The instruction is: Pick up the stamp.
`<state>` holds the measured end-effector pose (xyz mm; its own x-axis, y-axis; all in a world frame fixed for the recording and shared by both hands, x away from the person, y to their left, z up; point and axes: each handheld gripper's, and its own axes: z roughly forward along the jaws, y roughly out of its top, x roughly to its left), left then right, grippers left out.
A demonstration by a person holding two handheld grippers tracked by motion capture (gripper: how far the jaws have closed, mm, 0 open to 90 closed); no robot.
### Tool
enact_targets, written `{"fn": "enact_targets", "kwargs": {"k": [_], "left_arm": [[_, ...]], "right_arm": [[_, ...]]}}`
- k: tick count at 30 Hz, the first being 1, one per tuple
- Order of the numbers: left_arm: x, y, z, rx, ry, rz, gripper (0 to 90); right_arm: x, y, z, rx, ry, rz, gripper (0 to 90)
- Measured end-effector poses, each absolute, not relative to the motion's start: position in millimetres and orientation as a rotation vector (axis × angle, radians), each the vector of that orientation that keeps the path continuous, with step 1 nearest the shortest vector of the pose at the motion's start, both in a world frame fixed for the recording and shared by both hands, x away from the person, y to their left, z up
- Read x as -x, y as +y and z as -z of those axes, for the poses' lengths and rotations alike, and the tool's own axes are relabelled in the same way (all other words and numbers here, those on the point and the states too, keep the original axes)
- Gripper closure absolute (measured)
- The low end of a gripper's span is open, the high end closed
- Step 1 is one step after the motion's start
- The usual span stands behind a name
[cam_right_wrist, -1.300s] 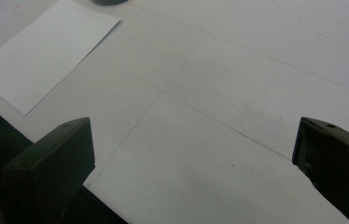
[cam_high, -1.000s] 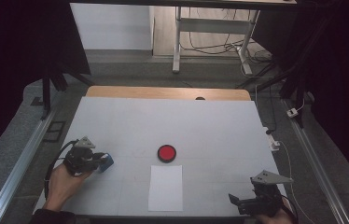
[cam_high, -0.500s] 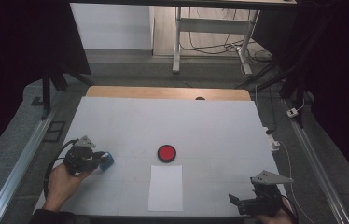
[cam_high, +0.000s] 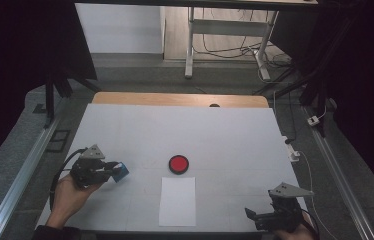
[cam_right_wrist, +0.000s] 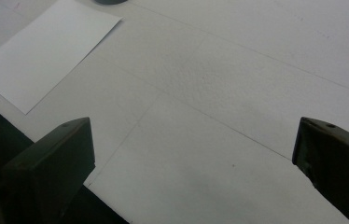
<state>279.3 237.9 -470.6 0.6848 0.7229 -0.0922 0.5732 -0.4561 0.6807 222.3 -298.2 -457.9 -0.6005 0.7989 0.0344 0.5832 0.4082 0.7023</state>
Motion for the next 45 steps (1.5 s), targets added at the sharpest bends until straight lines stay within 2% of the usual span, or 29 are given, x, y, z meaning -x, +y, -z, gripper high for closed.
{"fn": "enact_targets", "kwargs": {"k": [21, 45], "left_arm": [[-276, 202, 441, -2.173, 0.81, -0.21, 70.5], [-277, 164, 423, -2.181, 0.662, -0.194, 70.4]], "right_arm": [[-222, -298, 458, -1.198, 2.364, -0.992, 0.1], [-222, -297, 458, -1.193, 2.372, -0.992, 0.1]]}}
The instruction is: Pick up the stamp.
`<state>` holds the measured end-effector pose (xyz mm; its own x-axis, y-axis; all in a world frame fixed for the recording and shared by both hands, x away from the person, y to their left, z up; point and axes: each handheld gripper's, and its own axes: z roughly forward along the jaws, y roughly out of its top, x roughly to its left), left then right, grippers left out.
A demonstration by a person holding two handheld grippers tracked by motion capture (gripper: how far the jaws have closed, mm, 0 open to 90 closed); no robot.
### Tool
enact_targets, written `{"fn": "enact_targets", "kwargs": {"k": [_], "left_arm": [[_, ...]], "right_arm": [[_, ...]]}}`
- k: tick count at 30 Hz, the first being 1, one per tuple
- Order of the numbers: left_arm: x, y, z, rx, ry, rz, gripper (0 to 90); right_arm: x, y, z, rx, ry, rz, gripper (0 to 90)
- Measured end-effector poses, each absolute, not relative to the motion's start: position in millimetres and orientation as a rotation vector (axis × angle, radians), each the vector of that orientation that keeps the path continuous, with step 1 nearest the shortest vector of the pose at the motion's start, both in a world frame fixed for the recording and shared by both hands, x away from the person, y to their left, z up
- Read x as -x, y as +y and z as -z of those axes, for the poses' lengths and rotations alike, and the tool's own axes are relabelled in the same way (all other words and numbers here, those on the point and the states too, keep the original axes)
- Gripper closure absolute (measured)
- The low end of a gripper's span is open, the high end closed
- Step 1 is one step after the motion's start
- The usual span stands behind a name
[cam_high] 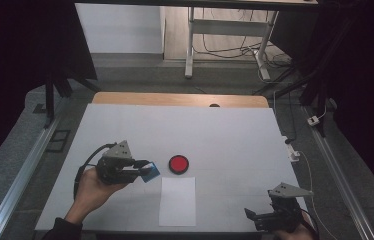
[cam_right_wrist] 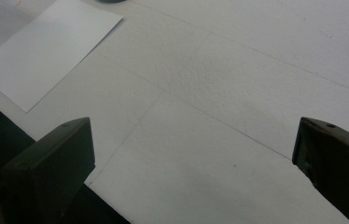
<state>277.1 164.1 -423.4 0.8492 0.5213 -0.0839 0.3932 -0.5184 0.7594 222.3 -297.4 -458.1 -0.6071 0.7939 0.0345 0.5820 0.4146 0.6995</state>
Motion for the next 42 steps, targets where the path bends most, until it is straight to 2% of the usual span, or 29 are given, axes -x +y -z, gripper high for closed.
{"fn": "enact_targets", "kwargs": {"k": [31, 42], "left_arm": [[-286, 113, 410, -2.182, 0.51, -0.131, 70.5], [-285, 107, 411, -2.19, 0.499, -0.12, 70.5]], "right_arm": [[-222, -297, 458, -1.182, 2.383, -0.989, 0.2], [-222, -298, 458, -1.182, 2.383, -0.999, 0.5]]}}
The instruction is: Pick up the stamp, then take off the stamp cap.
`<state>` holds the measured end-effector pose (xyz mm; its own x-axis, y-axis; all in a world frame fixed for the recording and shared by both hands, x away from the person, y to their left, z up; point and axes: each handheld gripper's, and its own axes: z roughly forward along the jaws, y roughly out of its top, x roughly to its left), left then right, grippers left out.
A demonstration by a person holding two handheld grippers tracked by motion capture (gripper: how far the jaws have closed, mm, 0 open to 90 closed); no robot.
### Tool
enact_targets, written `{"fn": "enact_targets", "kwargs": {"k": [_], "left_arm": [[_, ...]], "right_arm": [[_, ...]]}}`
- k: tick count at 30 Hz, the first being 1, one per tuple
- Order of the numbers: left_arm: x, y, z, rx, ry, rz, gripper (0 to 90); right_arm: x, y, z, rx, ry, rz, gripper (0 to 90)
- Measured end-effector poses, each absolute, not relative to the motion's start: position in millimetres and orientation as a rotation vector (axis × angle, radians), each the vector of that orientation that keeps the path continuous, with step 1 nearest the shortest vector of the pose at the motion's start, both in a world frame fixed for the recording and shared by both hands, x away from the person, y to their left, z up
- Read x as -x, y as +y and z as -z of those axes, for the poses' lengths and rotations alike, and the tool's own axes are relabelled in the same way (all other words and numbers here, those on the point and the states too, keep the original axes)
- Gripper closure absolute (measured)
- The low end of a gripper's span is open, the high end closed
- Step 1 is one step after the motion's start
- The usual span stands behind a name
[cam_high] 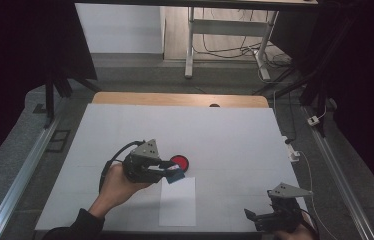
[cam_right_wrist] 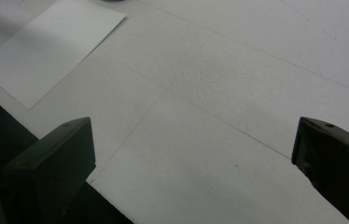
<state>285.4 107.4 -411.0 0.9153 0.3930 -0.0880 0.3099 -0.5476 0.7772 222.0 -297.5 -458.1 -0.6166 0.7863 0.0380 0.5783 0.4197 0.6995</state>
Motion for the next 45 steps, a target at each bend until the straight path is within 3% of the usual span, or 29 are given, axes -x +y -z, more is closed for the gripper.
{"fn": "enact_targets", "kwargs": {"k": [45], "left_arm": [[-285, 110, 417, -2.172, 0.477, -0.087, 70.5]], "right_arm": [[-228, -249, 453, -0.797, 2.534, -1.304, 0.4]]}}
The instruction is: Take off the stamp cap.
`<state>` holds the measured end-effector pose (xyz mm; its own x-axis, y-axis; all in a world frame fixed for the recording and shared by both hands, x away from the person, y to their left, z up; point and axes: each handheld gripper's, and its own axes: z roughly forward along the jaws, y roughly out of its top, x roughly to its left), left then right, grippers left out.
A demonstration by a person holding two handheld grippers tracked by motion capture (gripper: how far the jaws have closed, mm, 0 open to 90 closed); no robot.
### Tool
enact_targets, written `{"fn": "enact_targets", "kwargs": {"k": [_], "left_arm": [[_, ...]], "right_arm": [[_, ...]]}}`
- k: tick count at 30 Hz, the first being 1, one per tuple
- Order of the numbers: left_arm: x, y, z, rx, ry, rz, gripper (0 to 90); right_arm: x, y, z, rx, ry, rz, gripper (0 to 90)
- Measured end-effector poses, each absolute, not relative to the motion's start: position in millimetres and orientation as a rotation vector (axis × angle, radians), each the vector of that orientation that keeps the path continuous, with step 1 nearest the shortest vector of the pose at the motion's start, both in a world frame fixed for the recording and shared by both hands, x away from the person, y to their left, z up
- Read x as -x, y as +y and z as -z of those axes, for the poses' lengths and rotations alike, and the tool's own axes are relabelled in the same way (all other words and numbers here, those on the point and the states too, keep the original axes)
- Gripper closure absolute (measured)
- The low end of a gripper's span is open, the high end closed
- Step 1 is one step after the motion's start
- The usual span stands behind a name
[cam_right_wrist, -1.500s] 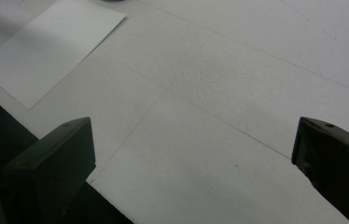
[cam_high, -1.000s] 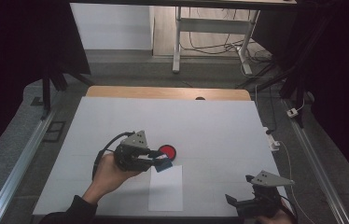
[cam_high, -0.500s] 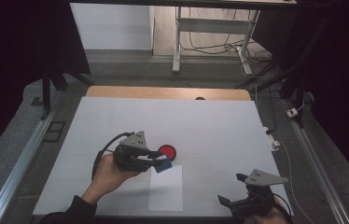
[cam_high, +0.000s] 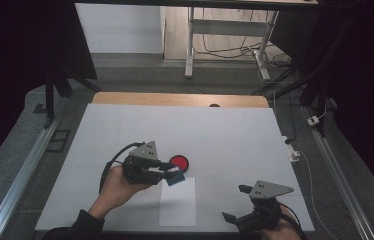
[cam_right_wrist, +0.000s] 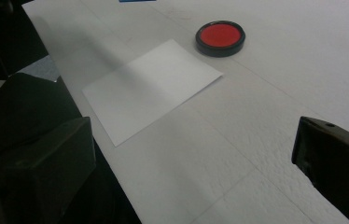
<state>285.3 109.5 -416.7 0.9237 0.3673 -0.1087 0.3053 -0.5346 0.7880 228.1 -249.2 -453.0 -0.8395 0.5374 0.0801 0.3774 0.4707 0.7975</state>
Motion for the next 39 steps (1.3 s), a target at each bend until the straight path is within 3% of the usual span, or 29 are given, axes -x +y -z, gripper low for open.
{"fn": "enact_targets", "kwargs": {"k": [39], "left_arm": [[-278, 115, 420, -2.107, 0.35, -0.056, 70.5]], "right_arm": [[-277, -151, 465, -0.416, 2.748, -1.396, 0.4]]}}
